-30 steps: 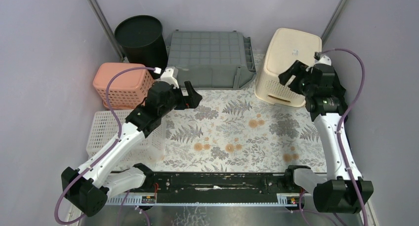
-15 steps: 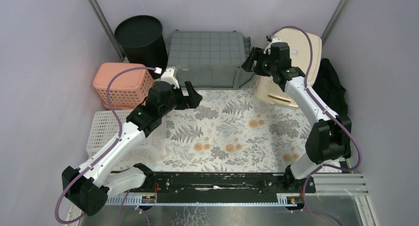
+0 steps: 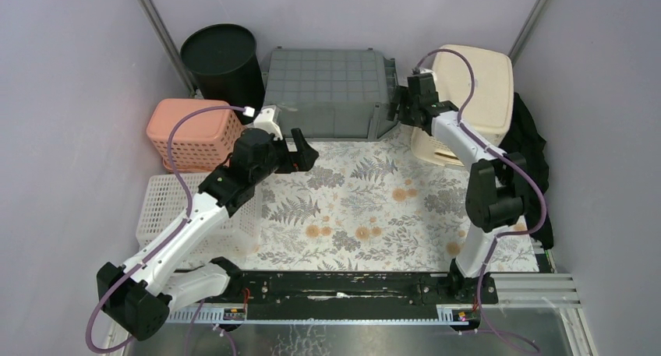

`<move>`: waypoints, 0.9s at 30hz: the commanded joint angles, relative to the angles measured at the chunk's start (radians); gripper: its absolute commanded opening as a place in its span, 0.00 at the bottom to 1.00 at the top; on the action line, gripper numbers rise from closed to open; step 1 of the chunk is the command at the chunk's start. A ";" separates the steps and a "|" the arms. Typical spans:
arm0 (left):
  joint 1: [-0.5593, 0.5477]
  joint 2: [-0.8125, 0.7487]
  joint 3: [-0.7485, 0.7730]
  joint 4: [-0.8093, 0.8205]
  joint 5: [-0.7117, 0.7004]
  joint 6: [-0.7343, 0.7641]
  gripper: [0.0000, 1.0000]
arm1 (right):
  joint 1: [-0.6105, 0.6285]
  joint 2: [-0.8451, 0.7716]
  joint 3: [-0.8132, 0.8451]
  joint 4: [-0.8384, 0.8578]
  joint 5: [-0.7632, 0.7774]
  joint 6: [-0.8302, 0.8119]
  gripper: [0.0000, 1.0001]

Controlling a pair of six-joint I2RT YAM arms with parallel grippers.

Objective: Turn the large container upside down
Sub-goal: Move the container to the center of the board, then reset both arms

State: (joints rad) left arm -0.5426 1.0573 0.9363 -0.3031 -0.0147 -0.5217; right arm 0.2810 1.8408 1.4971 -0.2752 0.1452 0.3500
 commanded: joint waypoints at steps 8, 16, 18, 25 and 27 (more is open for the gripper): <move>-0.002 -0.013 -0.035 0.030 -0.029 0.019 1.00 | -0.246 -0.228 -0.256 0.017 0.018 -0.042 0.83; -0.001 -0.034 -0.161 0.166 -0.113 0.043 1.00 | -0.246 -0.417 -0.590 0.241 -0.100 -0.061 0.98; 0.004 -0.047 -0.209 0.212 -0.164 0.057 1.00 | -0.246 -0.477 -0.688 0.319 -0.106 -0.078 0.99; 0.081 -0.066 -0.354 0.350 -0.273 0.141 1.00 | -0.244 -0.608 -0.953 0.613 -0.087 -0.145 0.99; 0.084 -0.065 -0.387 0.387 -0.322 0.195 1.00 | -0.244 -0.634 -1.033 0.741 -0.086 -0.166 0.99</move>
State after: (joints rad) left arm -0.4782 1.0042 0.5961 -0.0715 -0.2127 -0.4347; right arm 0.0368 1.2778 0.5648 0.1692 0.0383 0.2485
